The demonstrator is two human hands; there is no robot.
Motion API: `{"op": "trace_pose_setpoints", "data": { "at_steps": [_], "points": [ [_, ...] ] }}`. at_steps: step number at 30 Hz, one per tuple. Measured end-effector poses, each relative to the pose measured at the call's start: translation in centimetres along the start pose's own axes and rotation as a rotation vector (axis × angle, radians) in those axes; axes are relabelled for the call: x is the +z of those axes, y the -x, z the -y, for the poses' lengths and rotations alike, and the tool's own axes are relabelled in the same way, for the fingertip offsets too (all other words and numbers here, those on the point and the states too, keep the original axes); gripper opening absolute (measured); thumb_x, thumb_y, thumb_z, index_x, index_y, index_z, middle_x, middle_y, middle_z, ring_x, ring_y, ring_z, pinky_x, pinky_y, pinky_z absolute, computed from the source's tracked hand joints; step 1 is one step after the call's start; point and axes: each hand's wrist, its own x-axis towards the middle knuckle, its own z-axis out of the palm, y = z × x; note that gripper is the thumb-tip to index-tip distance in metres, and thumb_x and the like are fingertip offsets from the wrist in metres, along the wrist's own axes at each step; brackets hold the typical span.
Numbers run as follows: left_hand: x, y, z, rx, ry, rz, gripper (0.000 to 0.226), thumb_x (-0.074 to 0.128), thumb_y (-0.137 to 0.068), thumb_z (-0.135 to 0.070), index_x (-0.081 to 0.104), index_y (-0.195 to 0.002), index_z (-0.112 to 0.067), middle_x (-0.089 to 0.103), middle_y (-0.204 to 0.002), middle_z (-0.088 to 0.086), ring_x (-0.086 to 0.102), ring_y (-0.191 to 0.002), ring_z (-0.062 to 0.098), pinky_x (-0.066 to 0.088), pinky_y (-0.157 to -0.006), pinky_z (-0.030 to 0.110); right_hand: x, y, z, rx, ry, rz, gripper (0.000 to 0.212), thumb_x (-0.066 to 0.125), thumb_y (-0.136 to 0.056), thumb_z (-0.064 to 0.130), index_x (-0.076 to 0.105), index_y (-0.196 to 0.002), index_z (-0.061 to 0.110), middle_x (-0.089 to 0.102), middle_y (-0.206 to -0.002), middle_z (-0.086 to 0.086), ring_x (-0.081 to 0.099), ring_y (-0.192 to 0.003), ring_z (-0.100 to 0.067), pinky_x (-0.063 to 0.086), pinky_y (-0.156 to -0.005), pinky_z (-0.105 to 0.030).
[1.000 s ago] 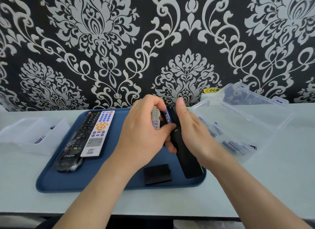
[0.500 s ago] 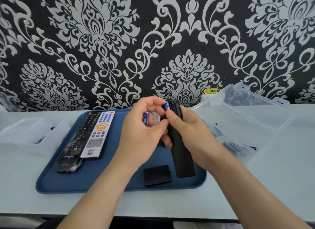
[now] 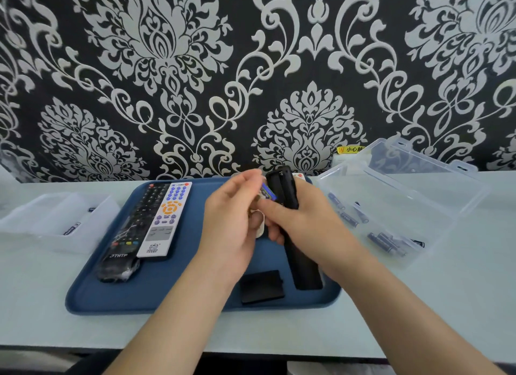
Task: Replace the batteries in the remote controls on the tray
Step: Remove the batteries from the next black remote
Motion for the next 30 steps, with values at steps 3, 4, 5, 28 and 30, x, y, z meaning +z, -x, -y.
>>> {"op": "trace_pose_setpoints", "data": {
  "at_steps": [3, 4, 5, 28, 30],
  "points": [
    [-0.4, -0.5, -0.2, -0.213, 0.281, 0.063, 0.018, 0.042, -0.097, -0.019, 0.059, -0.094, -0.019, 0.044, -0.059, -0.002, 0.035, -0.039, 0.017, 0.037, -0.040, 0.026, 0.4, 0.0, 0.5, 0.144, -0.343, 0.011, 0.018, 0.057, -0.098, 0.016, 0.063, -0.083, 0.008, 0.060, -0.060, -0.005, 0.049, -0.046, -0.015, 0.041, -0.046, -0.025],
    [-0.5, -0.7, -0.2, -0.239, 0.321, 0.058, 0.020, 0.039, -0.096, -0.018, 0.058, -0.095, -0.021, 0.042, -0.061, -0.003, 0.035, -0.040, 0.017, 0.037, -0.040, 0.026, 0.6, -0.1, 0.3, 0.149, -0.340, -0.006, 0.020, 0.057, -0.098, 0.017, 0.065, -0.084, 0.007, 0.059, -0.061, -0.008, 0.049, -0.046, -0.016, 0.041, -0.045, -0.025],
    [-0.7, -0.7, -0.1, -0.258, 0.345, 0.049, 0.021, 0.038, -0.097, -0.018, 0.058, -0.098, -0.022, 0.041, -0.063, -0.002, 0.034, -0.042, 0.018, 0.036, -0.041, 0.027, 0.8, -0.2, 0.2, 0.134, -0.303, -0.023, 0.020, 0.058, -0.098, 0.017, 0.065, -0.083, 0.007, 0.060, -0.063, -0.010, 0.049, -0.046, -0.016, 0.041, -0.044, -0.026],
    [-24.2, -5.2, -10.5, 0.016, -1.036, -0.405, 0.030, 0.043, -0.095, -0.005, 0.066, -0.102, -0.023, 0.067, -0.111, 0.007, 0.061, -0.095, 0.021, 0.049, -0.088, 0.033, 18.6, -6.8, 4.5, 0.508, -0.779, 0.176, 0.028, 0.050, -0.101, 0.025, 0.068, -0.101, 0.002, 0.062, -0.073, -0.009, 0.063, -0.068, -0.021, 0.052, -0.069, -0.032],
    [-23.9, -4.6, -10.4, 0.061, -1.162, -0.468, 0.036, 0.041, -0.093, -0.004, 0.069, -0.108, -0.020, 0.067, -0.120, 0.005, 0.060, -0.110, 0.024, 0.045, -0.098, 0.035, 18.8, -7.1, 4.0, 0.524, -0.832, 0.181, 0.033, 0.049, -0.101, 0.034, 0.068, -0.101, 0.006, 0.065, -0.078, -0.008, 0.064, -0.073, -0.022, 0.051, -0.077, -0.034]
  ]
}}
